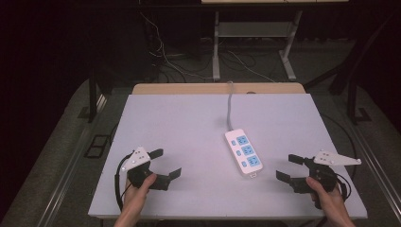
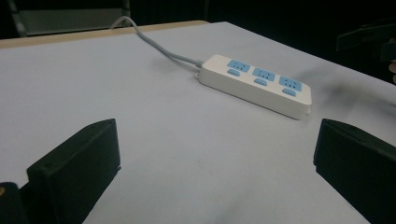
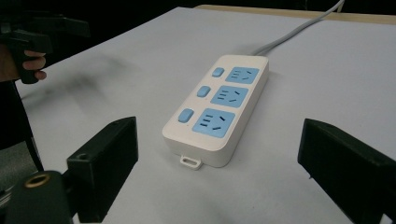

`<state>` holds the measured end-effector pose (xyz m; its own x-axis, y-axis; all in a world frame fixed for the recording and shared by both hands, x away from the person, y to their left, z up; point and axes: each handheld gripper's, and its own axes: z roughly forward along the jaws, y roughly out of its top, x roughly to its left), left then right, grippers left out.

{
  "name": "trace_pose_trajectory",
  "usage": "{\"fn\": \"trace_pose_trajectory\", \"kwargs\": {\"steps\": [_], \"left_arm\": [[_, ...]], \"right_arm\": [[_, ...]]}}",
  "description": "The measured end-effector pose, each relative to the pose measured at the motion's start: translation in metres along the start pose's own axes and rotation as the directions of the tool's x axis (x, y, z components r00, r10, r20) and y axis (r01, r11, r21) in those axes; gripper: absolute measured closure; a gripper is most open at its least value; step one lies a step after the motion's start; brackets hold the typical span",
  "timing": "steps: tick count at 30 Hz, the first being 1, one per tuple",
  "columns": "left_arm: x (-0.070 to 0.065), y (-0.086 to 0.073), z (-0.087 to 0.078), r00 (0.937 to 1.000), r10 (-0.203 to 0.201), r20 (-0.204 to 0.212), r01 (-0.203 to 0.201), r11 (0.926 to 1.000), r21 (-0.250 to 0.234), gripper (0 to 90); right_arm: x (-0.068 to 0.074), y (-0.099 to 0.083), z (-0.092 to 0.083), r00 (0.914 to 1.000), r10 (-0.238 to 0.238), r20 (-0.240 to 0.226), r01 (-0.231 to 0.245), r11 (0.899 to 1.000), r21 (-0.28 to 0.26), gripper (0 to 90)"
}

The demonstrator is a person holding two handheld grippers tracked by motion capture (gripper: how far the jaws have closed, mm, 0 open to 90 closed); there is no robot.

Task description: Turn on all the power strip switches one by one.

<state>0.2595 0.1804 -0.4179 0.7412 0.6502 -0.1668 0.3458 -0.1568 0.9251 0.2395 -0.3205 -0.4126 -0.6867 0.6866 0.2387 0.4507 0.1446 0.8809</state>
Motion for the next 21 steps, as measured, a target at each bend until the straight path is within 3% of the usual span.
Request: {"fn": "trace_pose_trajectory", "kwargs": {"steps": [21], "left_arm": [[0.0029, -0.0034, -0.0022, 0.9998, 0.002, -0.022, -0.002, 1.0000, 0.003, 0.0]], "right_arm": [[0.0008, 0.0028, -0.0048, 0.9997, -0.016, 0.018, 0.016, 1.000, -0.010, 12.2]]}}
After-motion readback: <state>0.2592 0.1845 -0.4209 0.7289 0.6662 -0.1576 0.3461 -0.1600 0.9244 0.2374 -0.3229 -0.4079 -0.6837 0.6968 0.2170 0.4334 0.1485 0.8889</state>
